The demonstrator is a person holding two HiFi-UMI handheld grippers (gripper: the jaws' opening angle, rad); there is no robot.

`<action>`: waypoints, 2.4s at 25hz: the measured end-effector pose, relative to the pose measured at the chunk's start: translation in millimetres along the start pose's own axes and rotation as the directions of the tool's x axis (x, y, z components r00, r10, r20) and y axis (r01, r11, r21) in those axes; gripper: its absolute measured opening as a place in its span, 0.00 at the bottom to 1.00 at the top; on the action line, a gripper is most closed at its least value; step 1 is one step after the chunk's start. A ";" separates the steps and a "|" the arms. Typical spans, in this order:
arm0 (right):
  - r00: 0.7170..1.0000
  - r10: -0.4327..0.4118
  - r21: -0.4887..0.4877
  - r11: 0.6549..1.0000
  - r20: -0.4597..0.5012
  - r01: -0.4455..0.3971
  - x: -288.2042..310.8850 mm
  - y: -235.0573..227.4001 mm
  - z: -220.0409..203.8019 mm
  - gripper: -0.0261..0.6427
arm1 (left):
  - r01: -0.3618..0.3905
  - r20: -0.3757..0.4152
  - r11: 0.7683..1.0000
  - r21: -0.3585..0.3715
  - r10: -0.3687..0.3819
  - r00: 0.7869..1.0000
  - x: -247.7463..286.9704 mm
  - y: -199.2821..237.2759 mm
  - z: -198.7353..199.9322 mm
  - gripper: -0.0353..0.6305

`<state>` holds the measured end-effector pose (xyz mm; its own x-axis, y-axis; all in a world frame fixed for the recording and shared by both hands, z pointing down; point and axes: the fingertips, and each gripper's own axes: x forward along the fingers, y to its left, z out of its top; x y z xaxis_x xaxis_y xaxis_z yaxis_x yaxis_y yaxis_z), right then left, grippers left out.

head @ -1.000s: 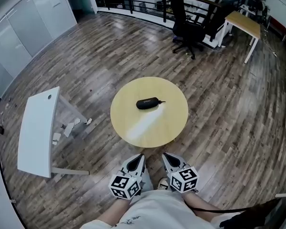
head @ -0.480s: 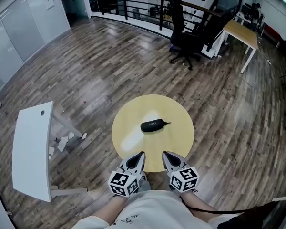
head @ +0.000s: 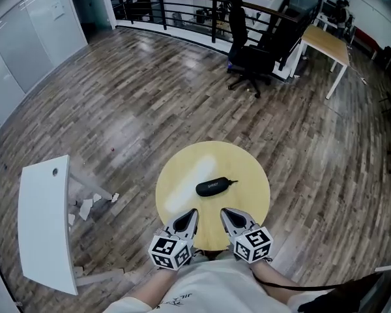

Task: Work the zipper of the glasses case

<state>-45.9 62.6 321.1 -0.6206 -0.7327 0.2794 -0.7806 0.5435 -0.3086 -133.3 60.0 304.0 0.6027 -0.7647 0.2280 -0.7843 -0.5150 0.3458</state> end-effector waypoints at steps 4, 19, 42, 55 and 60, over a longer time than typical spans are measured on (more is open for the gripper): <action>1.000 0.021 -0.003 1.000 -0.009 -0.021 11.5 -13.9 9.4 0.04 | -0.010 0.005 1.000 -0.002 0.010 1.000 15.0 0.4 4.8 0.06; 0.999 0.036 0.027 0.999 -0.035 -0.035 8.5 -63.8 8.7 0.04 | -0.033 0.019 0.999 0.014 0.033 0.999 58.1 -14.4 10.7 0.06; 0.954 0.022 0.006 1.000 -0.299 -0.021 113.2 -220.6 -107.3 0.04 | -0.103 -0.231 0.995 -0.012 0.098 0.968 163.8 51.2 -116.4 0.06; 0.905 0.112 -0.004 0.992 -0.410 -0.125 186.3 -245.1 -163.7 0.04 | -0.172 -0.257 0.982 -0.076 0.147 0.955 220.3 116.8 -178.1 0.06; 0.870 0.195 -0.052 0.968 -0.454 -0.244 174.0 -200.5 -184.1 0.04 | -0.187 -0.295 0.980 -0.073 0.158 0.942 212.9 130.0 -185.1 0.06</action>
<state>-11.0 -98.5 599.0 -0.7256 -0.3454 0.5952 -0.6083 0.7264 -0.3200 -79.7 -98.1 566.0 0.4871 -0.6879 0.5381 -0.8705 -0.3329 0.3626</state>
